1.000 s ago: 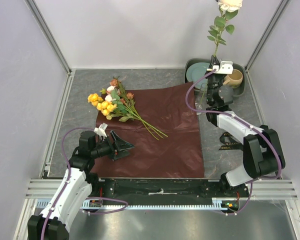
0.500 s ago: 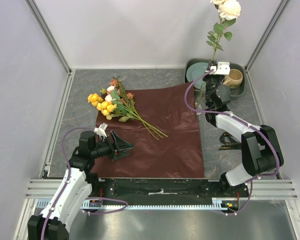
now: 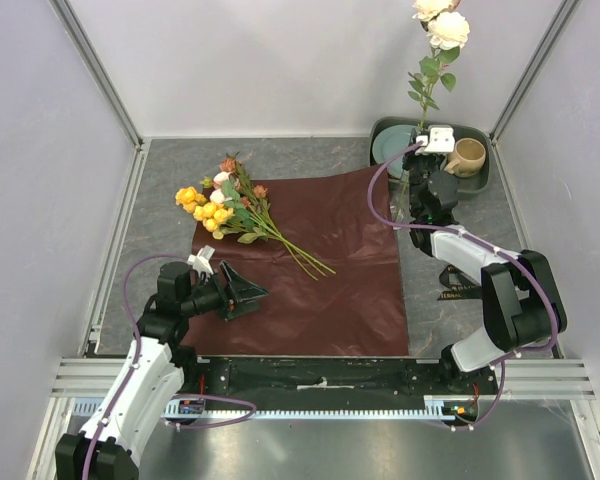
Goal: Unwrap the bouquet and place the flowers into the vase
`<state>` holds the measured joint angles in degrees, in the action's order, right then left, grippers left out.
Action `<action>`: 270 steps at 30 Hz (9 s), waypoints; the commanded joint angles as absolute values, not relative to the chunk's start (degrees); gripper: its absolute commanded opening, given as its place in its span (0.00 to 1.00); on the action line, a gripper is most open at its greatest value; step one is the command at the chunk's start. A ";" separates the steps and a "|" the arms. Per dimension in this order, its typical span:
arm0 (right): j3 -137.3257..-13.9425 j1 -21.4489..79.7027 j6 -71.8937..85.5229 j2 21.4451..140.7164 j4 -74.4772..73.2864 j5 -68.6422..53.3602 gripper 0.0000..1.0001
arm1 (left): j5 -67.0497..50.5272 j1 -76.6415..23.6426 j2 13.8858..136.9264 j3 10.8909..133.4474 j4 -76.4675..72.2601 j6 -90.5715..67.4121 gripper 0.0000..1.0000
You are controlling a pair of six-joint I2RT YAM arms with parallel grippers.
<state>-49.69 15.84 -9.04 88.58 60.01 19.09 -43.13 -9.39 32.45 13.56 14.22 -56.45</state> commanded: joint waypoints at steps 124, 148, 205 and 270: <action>-52.65 18.02 18.90 46.58 -37.88 -7.47 0.98 | 6.42 -30.85 102.48 51.50 -6.68 -78.93 0.35; -54.05 18.02 20.65 47.90 -38.41 -6.42 0.98 | 8.61 -28.04 99.59 51.86 -6.85 -70.15 0.04; -67.42 47.02 30.85 70.58 -10.55 -16.87 0.31 | -46.76 -33.05 50.27 36.91 -5.10 -25.40 0.02; -87.11 21.97 -2.46 74.00 -1.50 34.10 0.00 | -32.70 -34.10 44.74 39.38 8.61 -19.34 0.68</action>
<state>-88.79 22.26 -3.70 73.82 -4.82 35.40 -33.01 -33.89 44.62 38.20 8.97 -21.58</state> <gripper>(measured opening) 0.021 0.667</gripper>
